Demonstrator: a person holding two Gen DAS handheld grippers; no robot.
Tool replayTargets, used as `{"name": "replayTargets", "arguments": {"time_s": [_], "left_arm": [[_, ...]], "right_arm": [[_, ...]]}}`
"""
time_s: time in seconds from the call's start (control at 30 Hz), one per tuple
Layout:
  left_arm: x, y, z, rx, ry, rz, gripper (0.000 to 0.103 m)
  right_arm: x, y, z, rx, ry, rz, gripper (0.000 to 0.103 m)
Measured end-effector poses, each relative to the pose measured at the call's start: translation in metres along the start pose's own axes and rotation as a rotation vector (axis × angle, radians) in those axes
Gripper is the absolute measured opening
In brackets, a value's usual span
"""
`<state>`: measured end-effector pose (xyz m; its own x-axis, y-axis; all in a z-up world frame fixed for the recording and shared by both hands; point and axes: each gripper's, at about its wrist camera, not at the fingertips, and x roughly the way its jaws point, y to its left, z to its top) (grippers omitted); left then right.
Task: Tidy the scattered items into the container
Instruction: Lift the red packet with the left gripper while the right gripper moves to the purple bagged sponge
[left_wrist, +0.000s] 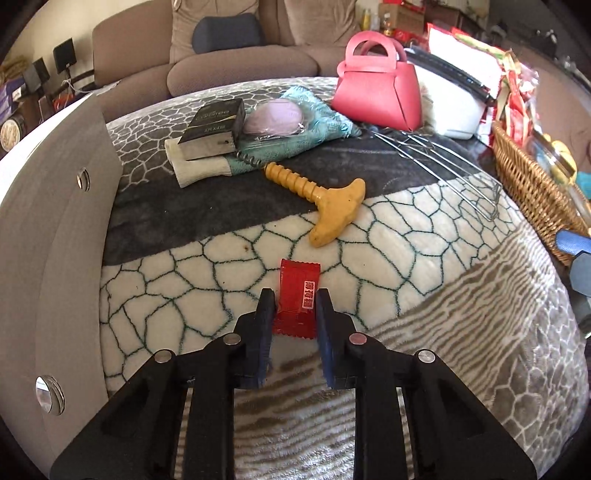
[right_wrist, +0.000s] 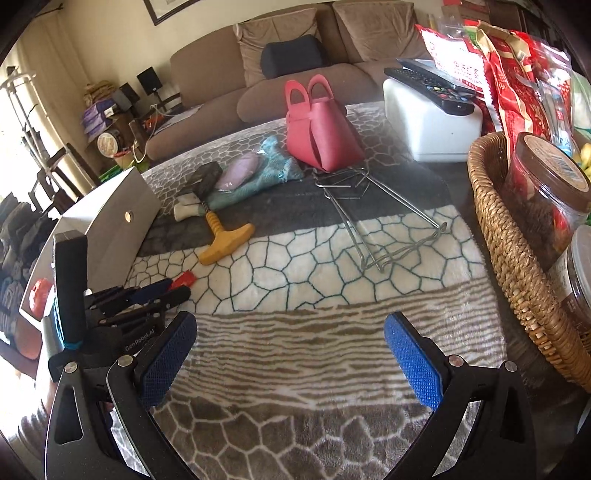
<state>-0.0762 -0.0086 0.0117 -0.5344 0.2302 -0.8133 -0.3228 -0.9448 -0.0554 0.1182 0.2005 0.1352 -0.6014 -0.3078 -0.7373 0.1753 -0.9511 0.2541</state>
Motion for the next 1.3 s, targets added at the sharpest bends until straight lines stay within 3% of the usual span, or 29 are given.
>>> {"name": "replayTargets", "arguments": {"time_s": [0.23, 0.57, 1.0, 1.1, 1.23, 1.3], "left_arm": [[-0.024, 0.009, -0.001, -0.112, -0.034, -0.077, 0.02], [-0.112, 0.003, -0.01, -0.13, -0.139, -0.161, 0.02], [-0.157, 0.055, -0.03, -0.212, -0.22, -0.116, 0.021], [-0.159, 0.066, -0.031, -0.228, -0.238, -0.119, 0.021], [-0.163, 0.081, -0.028, -0.26, -0.254, -0.139, 0.021], [-0.162, 0.09, -0.026, -0.292, -0.25, -0.162, 0.021]], "right_arm": [[0.001, 0.0, 0.0, 0.006, -0.003, 0.013, 0.103], [0.004, 0.005, -0.001, 0.009, -0.021, 0.084, 0.103], [0.03, 0.075, -0.027, -0.206, 0.028, 0.113, 0.103], [0.033, 0.08, -0.017, -0.175, -0.007, 0.151, 0.103], [0.058, 0.077, 0.025, -0.098, -0.03, 0.172, 0.103], [0.074, 0.072, 0.053, -0.051, -0.043, 0.18, 0.092]]}}
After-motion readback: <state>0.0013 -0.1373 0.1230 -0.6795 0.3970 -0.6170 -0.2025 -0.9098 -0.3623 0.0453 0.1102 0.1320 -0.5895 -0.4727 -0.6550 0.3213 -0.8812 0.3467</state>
